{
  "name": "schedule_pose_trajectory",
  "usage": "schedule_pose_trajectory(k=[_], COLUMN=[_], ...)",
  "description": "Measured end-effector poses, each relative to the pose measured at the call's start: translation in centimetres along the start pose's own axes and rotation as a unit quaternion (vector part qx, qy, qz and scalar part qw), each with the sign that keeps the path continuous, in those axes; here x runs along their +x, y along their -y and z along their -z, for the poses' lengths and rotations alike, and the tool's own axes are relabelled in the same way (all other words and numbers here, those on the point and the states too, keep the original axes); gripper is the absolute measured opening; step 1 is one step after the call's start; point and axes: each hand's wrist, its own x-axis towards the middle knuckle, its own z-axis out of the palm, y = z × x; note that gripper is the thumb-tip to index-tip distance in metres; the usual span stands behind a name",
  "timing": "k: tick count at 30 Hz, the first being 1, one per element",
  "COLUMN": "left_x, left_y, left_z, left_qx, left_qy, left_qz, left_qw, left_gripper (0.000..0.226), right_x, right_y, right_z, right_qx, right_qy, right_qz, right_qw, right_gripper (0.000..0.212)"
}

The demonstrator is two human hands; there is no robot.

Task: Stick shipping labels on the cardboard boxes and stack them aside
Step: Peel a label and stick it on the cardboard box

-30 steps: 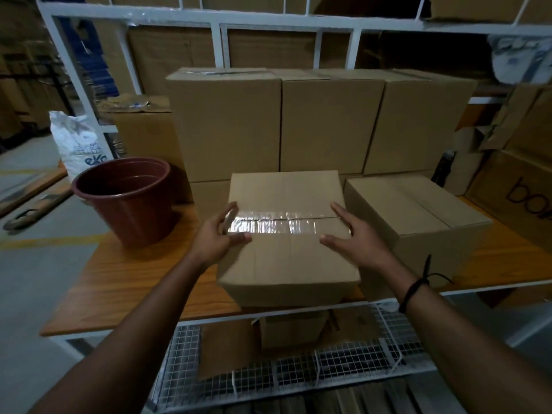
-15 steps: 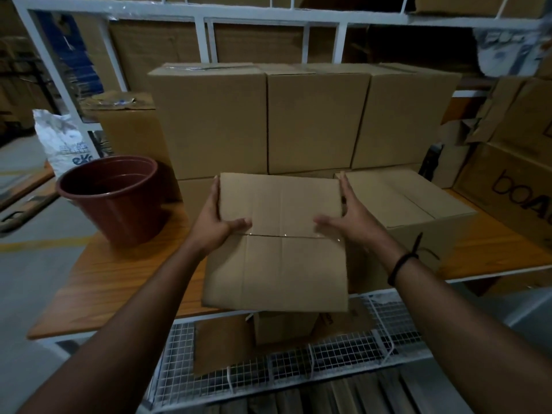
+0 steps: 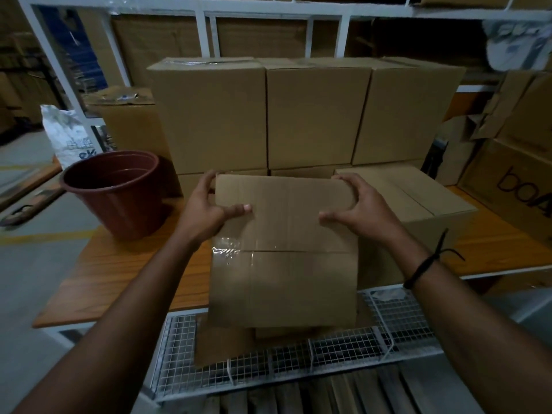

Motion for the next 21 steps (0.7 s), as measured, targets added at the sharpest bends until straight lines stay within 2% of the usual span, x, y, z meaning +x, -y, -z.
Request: schedule_pose_trajectory(k=[4, 9, 16, 18, 21], left_x=[-0.8, -2.1, -2.7, -2.9, -2.5], left_y=[-0.4, 1.4, 4.4, 5.1, 5.5], left_z=[-0.6, -0.9, -1.5, -1.5, -1.2], left_qx=[-0.021, -0.001, 0.030, 0.033, 0.055], left_qy=[-0.003, -0.004, 0.026, 0.037, 0.066], left_qz=[-0.031, -0.053, -0.015, -0.008, -0.004], left_qw=[0.999, 0.999, 0.999, 0.999, 0.996], left_gripper=[0.083, 0.078, 0.074, 0.078, 0.095], right_x=[0.1, -0.8, -2.3, -2.7, -3.5], right_y=[0.6, -2.4, -4.9, -5.5, -6.3], right_z=[0.7, -1.2, -3.6, -4.0, -4.4], right_qx=[-0.036, -0.049, -0.055, -0.055, -0.064], right_qy=[-0.029, -0.056, -0.051, -0.046, -0.037], right_qz=[0.051, 0.068, 0.062, 0.057, 0.063], right_qw=[0.998, 0.995, 0.995, 0.996, 0.995], right_gripper=[0.073, 0.072, 0.070, 0.069, 0.067])
